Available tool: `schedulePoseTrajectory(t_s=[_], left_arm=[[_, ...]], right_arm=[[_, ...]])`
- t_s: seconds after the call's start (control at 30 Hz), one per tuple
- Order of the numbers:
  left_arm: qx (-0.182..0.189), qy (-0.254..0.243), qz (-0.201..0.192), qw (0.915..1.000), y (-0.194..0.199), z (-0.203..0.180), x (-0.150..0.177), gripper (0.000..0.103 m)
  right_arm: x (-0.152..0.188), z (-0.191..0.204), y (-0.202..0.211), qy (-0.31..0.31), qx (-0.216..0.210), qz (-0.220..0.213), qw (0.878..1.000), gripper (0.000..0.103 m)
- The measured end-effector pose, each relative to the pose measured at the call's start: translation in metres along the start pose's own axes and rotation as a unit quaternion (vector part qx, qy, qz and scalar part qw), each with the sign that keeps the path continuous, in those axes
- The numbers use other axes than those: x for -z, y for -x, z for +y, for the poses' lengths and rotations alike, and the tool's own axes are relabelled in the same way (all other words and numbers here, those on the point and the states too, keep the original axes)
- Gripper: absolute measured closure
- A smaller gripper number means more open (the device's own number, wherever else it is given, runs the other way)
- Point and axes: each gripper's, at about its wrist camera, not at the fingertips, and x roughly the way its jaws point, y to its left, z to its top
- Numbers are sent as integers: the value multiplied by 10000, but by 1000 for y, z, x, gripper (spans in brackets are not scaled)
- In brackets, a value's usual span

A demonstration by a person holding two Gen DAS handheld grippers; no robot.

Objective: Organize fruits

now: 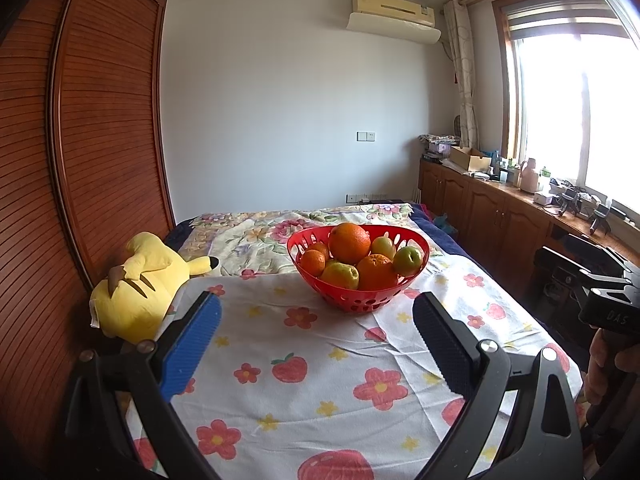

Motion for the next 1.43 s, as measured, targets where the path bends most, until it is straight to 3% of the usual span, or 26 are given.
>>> schedulePoseTrajectory(t_s=[1.43], left_arm=[[-21, -8, -30, 10000, 6, -4, -5, 5]], right_arm=[[0, 0, 0, 0, 4, -4, 10000, 0]])
